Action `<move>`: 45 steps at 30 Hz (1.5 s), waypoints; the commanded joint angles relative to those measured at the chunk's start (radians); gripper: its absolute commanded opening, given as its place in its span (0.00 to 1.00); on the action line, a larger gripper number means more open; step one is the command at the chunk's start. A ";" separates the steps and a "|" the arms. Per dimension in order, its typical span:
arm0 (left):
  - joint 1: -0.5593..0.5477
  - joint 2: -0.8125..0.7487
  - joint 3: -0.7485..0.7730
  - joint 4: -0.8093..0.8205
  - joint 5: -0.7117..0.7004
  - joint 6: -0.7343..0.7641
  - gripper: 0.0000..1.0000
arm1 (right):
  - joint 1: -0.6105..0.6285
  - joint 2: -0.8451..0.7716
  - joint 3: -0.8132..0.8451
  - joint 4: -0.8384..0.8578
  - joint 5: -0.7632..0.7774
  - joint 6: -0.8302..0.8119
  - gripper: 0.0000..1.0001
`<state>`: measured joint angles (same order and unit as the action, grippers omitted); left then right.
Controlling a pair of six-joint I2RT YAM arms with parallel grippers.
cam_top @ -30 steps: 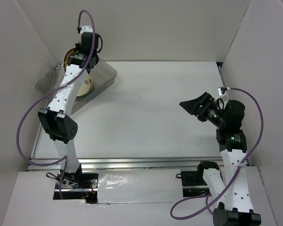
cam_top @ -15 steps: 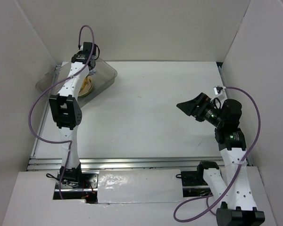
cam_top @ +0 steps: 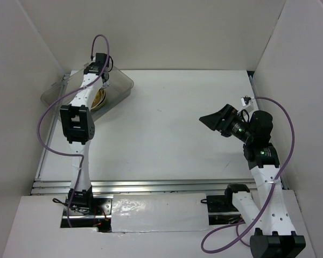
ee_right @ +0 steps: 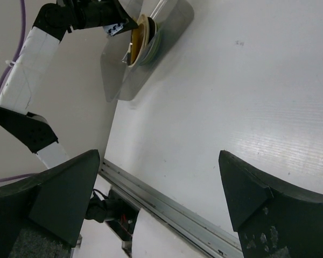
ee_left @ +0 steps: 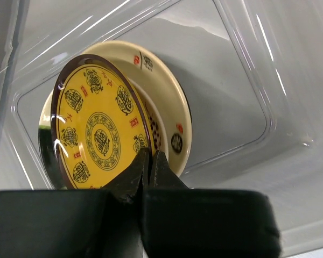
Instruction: Place the plates into the plastic bin on the countertop
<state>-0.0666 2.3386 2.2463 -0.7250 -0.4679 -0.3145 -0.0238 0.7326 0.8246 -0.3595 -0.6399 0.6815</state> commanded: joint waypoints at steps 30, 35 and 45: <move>-0.045 -0.013 0.021 0.056 -0.017 0.025 0.12 | 0.116 -0.013 0.038 0.050 0.118 -0.007 1.00; -0.050 -0.027 0.050 0.006 -0.049 0.011 0.99 | 0.119 -0.015 0.047 0.045 0.115 -0.003 1.00; -0.160 -0.358 0.082 -0.063 -0.156 0.005 0.99 | 0.130 -0.004 0.090 0.011 0.146 -0.048 1.00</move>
<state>-0.1936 2.1769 2.2555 -0.7490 -0.5739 -0.2890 0.0944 0.7296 0.8433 -0.3588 -0.5247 0.6807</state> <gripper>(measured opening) 0.993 0.997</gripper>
